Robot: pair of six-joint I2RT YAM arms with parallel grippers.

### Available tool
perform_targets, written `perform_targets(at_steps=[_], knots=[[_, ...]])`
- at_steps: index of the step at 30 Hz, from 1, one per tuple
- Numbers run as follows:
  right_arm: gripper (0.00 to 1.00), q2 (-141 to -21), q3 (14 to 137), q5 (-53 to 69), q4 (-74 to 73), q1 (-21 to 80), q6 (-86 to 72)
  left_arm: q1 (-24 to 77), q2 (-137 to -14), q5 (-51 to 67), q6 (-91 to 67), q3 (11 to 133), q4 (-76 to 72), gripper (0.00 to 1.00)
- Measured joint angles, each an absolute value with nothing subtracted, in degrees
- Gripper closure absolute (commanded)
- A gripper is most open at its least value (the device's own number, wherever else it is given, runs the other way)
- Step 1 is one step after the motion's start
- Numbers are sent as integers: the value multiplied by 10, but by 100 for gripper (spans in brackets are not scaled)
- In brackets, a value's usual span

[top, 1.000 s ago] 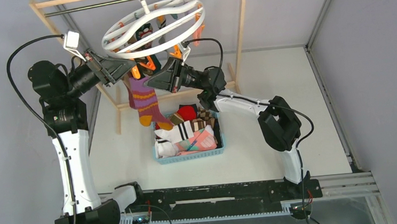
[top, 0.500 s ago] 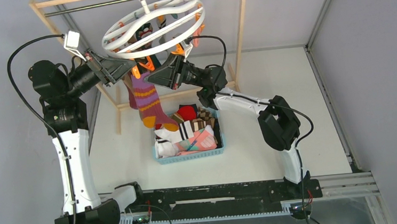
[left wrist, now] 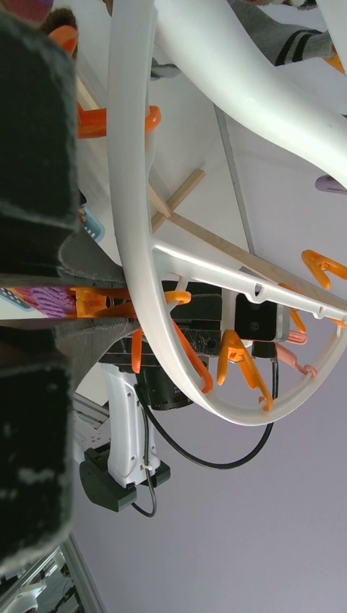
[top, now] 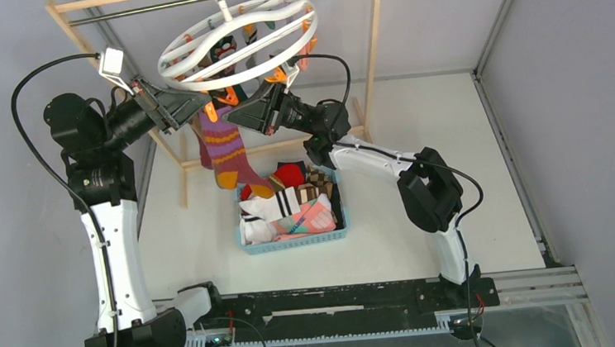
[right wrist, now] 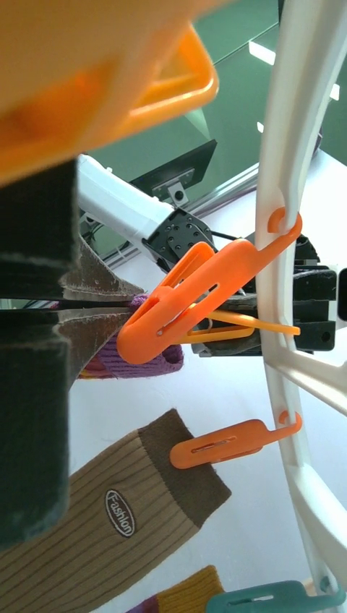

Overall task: Clip the socks to the hanger
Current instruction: Clamp the sock onto the hanger.

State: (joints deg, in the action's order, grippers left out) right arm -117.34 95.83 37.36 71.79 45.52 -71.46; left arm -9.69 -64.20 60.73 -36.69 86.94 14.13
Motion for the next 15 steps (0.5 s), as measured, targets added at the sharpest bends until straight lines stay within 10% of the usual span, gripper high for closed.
perform_targets(at_steps=[8,15], knots=[[100,-1180,970,349,718,462,-712,-97,-642,608,-367,869,141,88],[100,-1180,970,332,714,467,-704,-97,-642,607,-366,869,139,47]])
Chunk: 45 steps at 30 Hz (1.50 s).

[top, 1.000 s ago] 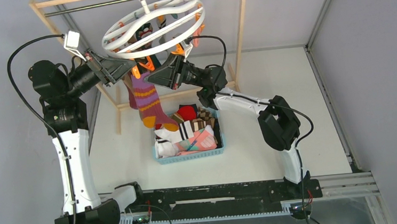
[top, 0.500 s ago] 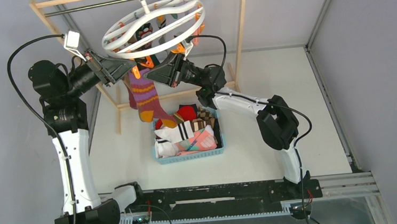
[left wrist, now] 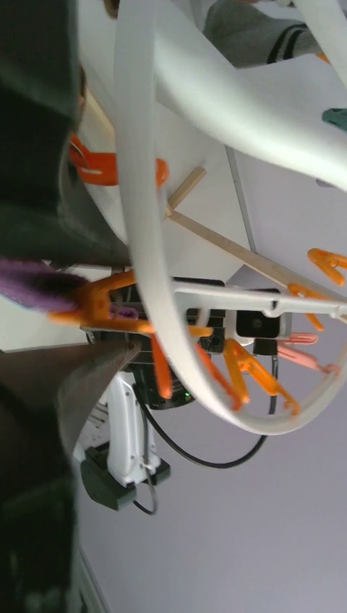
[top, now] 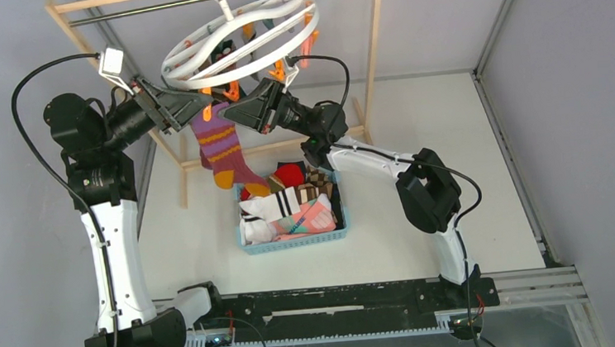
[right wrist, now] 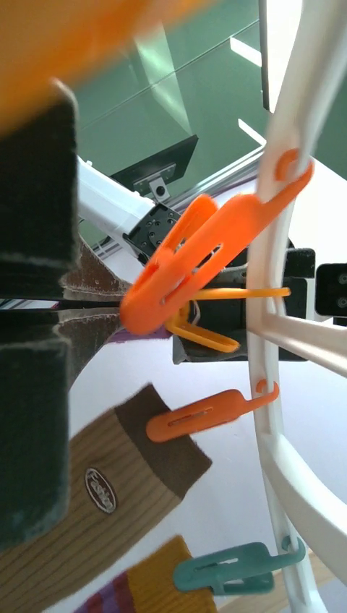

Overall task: Clip the socks to the hanger
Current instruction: Clamp the sock onto the hanger.

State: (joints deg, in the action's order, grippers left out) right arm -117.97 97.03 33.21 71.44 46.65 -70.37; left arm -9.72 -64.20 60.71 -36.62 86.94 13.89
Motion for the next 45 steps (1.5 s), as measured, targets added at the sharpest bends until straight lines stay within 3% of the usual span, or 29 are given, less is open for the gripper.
perform_targets(at_steps=[3,9,16,20,28,29,32,35,39,42,45], knots=[[100,-1180,970,328,711,469,-701,-97,-641,614,-366,869,142,29],[100,-1180,970,319,707,469,-698,-98,-638,618,-352,869,164,9],[100,-1180,970,315,705,469,-698,-123,-626,618,-286,869,249,7],[100,-1180,963,316,704,469,-698,-154,-612,626,-239,857,299,16],[100,-1180,963,316,694,471,-698,-169,-580,666,-196,778,336,51],[99,-1180,963,316,694,471,-698,-169,-580,668,-194,774,337,61],[84,-1180,963,316,691,474,-698,-169,-580,672,-192,768,337,83],[68,-1180,963,316,689,476,-696,-169,-580,670,-194,768,334,96],[43,-1166,930,306,690,475,-686,-171,-580,653,-192,768,332,98],[34,-1148,882,298,691,467,-677,-173,-578,640,-189,768,336,98],[32,-1139,858,293,691,458,-670,-173,-575,631,-180,768,341,99]])
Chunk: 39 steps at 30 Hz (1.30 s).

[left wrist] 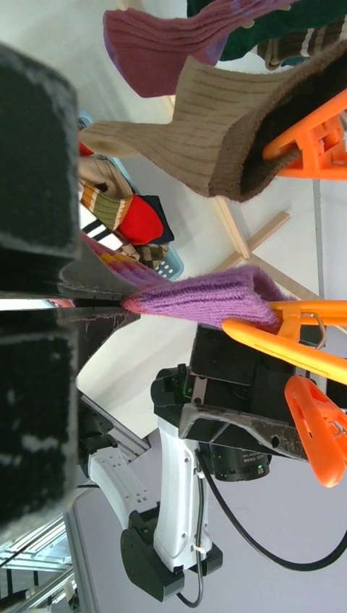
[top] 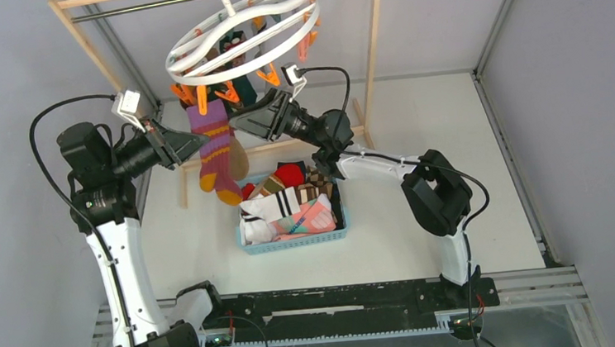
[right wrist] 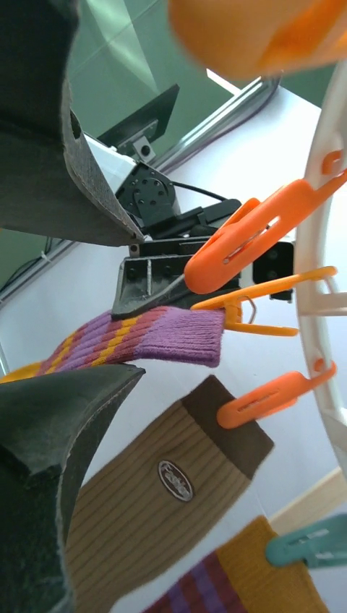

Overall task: Clip the socks to the hanger
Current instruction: Clamp the sock onto the hanger.

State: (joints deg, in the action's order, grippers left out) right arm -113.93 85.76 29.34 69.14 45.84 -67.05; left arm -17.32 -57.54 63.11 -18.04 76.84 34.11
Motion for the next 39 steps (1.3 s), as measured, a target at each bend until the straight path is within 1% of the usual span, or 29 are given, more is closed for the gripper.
perform_targets(at_steps=[10,15,19,23,25,28,32,34,37,39], knots=[[32,-1134,871,286,700,444,-656,-173,-574,616,-169,770,354,99],[39,-1135,914,286,701,449,-653,-173,-574,616,-165,769,357,99],[42,-1138,950,288,703,454,-653,-174,-574,613,-164,770,362,99],[50,-1142,965,290,702,457,-651,-174,-574,611,-164,771,367,99],[50,-1145,966,290,702,458,-650,-174,-574,606,-160,775,371,99],[45,-1147,960,290,700,459,-650,-174,-573,601,-156,783,376,100],[46,-1147,933,289,704,461,-646,-174,-573,597,-150,788,380,100],[50,-1147,922,289,696,461,-643,-174,-573,596,-150,790,381,100],[59,-1147,919,289,687,462,-633,-174,-573,595,-150,793,383,100],[61,-1147,919,288,684,463,-629,-174,-573,595,-150,795,384,100]])
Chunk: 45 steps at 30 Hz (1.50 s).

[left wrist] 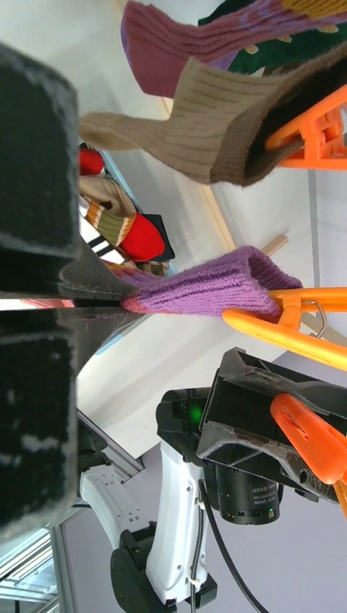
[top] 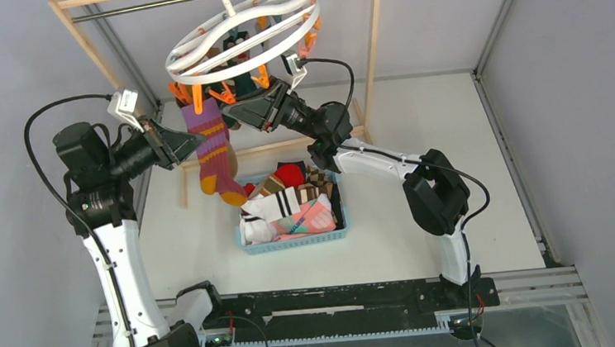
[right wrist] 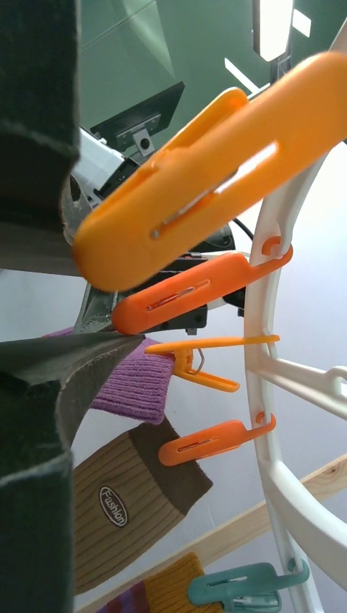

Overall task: Clip the socks to the hanger
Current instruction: Clamp the sock onto the hanger, then open the clamp at the hanger.

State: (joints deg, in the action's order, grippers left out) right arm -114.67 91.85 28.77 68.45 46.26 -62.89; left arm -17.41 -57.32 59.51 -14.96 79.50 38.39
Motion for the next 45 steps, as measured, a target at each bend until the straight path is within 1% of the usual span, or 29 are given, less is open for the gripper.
perform_targets(at_steps=[1,6,8,10,14,18,21,23,24,28,29,30,31,34,37,38,45], knots=[[60,-1147,919,287,684,463,-627,-174,-573,595,-150,795,384,100],[38,-1145,919,285,684,463,-622,-175,-573,595,-148,795,389,100],[36,-1144,919,285,684,463,-620,-175,-573,595,-145,796,391,100],[36,-1142,918,286,683,463,-620,-175,-573,595,-145,796,392,100],[45,-1141,918,285,684,463,-618,-175,-573,595,-145,796,394,100],[49,-1141,919,285,683,463,-618,-176,-573,595,-145,796,397,100],[60,-1141,923,285,679,465,-615,-177,-573,595,-145,796,397,100],[72,-1141,924,284,678,467,-611,-177,-573,594,-144,796,399,100],[76,-1141,924,283,678,469,-609,-177,-573,592,-142,797,400,99],[90,-1140,923,275,674,476,-596,-179,-573,580,-130,806,411,79],[94,-1137,919,269,671,478,-590,-179,-573,575,-129,811,415,72],[97,-1132,912,262,666,481,-581,-180,-573,569,-125,816,418,59],[100,-1127,905,254,661,484,-570,-181,-573,562,-120,821,424,52],[100,-1107,887,222,638,496,-528,-186,-571,545,-109,839,441,33],[100,-1089,883,182,603,513,-481,-195,-567,533,-102,857,461,24],[100,-1083,883,167,592,519,-464,-196,-566,529,-100,863,467,23],[100,-1074,896,84,527,553,-361,-198,-553,522,-117,898,479,18]])
